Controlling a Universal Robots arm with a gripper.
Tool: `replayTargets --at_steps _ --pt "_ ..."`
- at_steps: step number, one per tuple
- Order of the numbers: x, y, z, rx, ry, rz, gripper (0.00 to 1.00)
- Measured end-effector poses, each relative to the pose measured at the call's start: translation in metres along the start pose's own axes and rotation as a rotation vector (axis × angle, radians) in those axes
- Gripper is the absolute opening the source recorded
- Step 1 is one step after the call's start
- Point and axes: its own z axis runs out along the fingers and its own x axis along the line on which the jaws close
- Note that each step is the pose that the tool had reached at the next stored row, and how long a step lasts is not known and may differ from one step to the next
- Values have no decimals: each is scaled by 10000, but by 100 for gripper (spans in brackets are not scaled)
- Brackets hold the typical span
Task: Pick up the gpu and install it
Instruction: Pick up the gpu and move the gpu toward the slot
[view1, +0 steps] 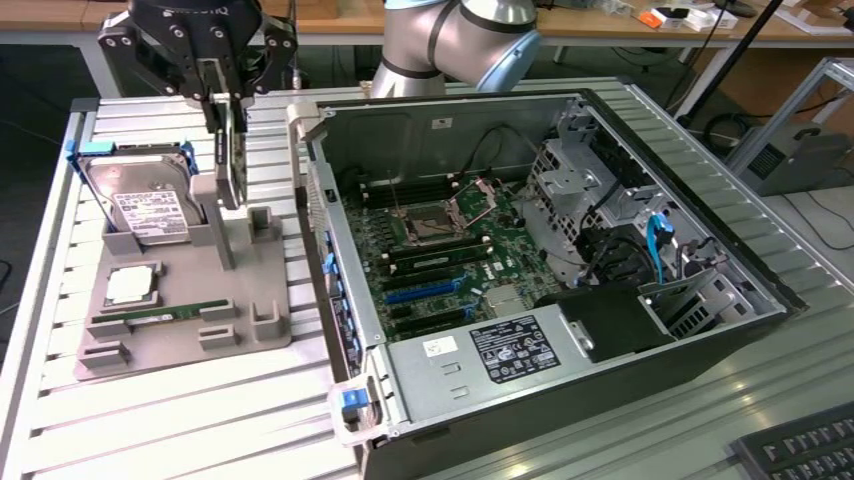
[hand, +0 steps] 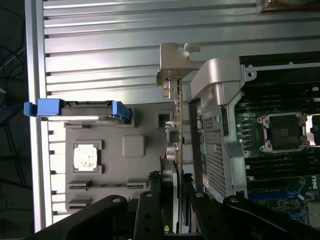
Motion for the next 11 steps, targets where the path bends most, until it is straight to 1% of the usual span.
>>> replayTargets --at_steps 1,2,3,4,5,6,7,8,9,11 --pt "0 0 -2 102 -5 -3 27" --pt "0 0 -1 236 -15 -7 27" --pt "0 0 -1 536 -37 -15 27" --pt "0 0 -1 775 -56 -21 27" --pt "1 0 -1 943 -67 -26 27" --pt "0 0 -1 1205 -86 -33 27" --pt "0 0 -1 1418 -101 -40 27" --pt "0 0 -1 1572 -114 -44 27" --pt "0 0 -1 1608 -116 -45 27" --pt "0 0 -1 1609 -116 -45 27"
